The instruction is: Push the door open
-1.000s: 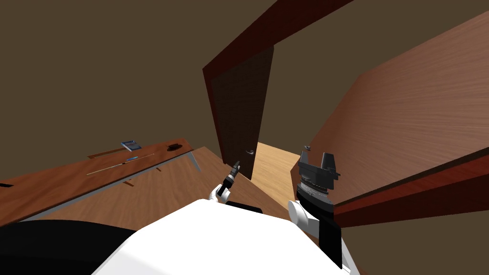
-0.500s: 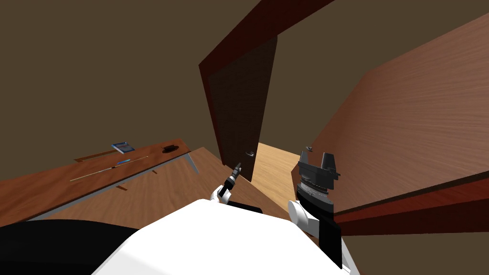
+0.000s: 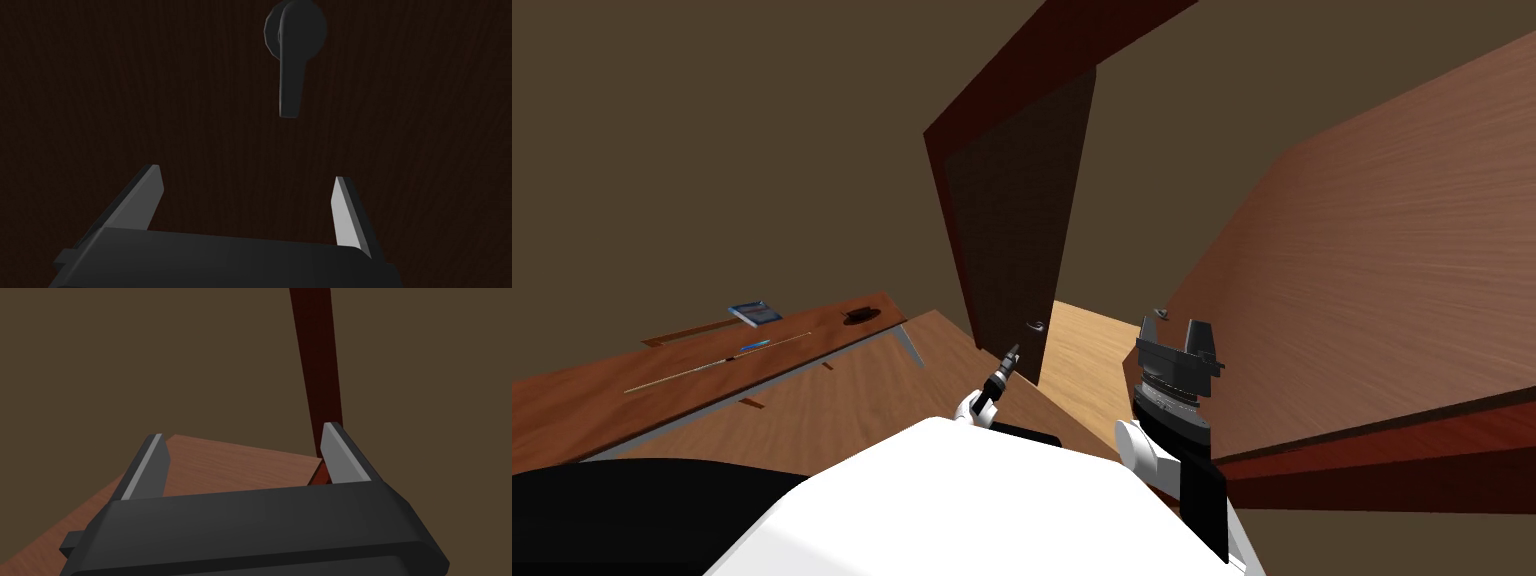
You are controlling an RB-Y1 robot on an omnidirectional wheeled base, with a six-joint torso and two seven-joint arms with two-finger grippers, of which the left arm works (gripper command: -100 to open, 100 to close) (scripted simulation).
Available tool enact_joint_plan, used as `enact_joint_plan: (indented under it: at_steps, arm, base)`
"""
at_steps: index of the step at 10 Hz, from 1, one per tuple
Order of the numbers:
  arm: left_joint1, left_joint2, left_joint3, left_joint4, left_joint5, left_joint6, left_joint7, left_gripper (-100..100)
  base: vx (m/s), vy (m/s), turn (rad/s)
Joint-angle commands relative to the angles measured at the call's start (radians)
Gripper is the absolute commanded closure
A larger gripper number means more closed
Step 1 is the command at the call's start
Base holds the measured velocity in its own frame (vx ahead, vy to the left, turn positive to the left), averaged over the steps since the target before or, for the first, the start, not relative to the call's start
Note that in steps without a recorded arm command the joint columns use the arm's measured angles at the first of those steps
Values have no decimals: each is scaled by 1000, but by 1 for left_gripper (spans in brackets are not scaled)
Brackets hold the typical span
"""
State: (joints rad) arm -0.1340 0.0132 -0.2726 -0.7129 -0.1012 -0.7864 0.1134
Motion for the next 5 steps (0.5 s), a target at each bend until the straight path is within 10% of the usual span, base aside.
enact_joint_plan:
  at_steps: [1,5]
  arm:
    - [-14,-9,-7,39,-5,-3,4,-100]
    - [-28,3,-7,73,-6,-8,3,-100]
  base:
    - [119,3,-26]
    - [102,13,-18]
